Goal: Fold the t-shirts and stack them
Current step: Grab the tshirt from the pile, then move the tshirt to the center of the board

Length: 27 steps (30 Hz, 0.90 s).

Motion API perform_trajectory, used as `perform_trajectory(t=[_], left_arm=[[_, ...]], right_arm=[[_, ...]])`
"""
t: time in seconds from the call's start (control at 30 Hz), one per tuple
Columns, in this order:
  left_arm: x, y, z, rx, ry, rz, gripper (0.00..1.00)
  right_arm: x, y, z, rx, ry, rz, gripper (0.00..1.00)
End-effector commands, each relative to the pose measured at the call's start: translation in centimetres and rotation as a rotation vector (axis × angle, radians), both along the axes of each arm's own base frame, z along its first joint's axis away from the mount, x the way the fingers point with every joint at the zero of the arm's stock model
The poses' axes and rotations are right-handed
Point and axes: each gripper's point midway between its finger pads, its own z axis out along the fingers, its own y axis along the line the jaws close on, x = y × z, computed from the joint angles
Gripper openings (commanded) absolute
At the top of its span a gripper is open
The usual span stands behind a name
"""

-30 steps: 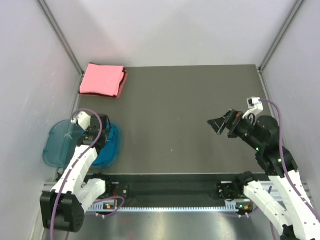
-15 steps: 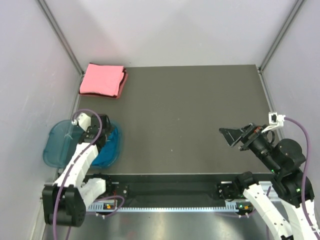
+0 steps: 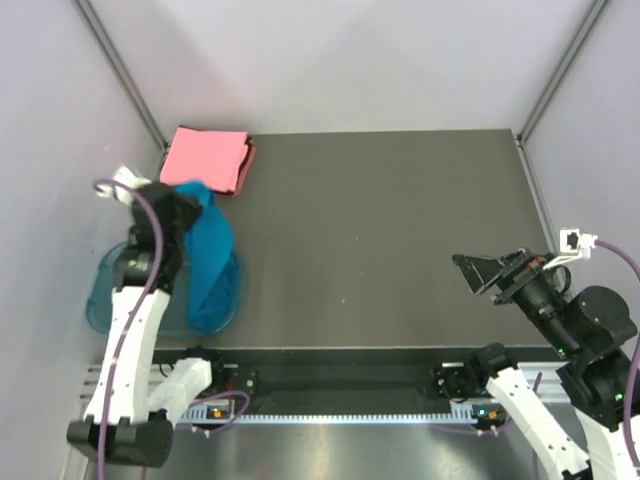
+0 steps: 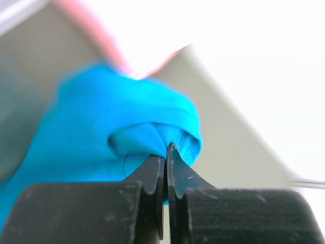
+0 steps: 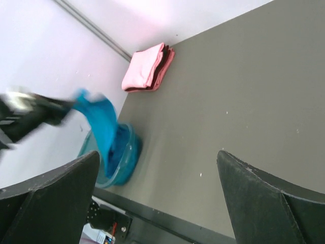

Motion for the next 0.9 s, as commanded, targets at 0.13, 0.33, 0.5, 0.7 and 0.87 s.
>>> perform_trajectory(t=[0.13, 0.33, 0.5, 0.7, 0.87], left_arm=[[-1.5, -11.0, 28.4, -0.200, -0.758, -0.624, 0.00], [-2.1, -20.6, 25.7, -0.373, -0.699, -0.989, 0.00], [-3.1, -30.1, 15.6, -0.428, -0.496, -1.199, 0.00], [-6.1, -37.6, -1.3, -0.540, -0.001, -1.419, 0.11], [-5.3, -35.3, -8.7, -0.414, 0.184, -1.286, 0.55]], right_arm=[[0.2, -1.4, 1.5, 0.009, -0.052, -0.076, 1.00], [2.0, -2.7, -0.3, -0.073, 0.005, -0.170, 1.00], [3.5, -3.1, -3.2, -0.119, 0.081, -0.218, 1.00], [7.4, -2.2, -7.1, -0.281, 0.186, -0.194, 0.90], [11.3, 1.2, -10.0, -0.325, 0.259, -0.064, 0.75]])
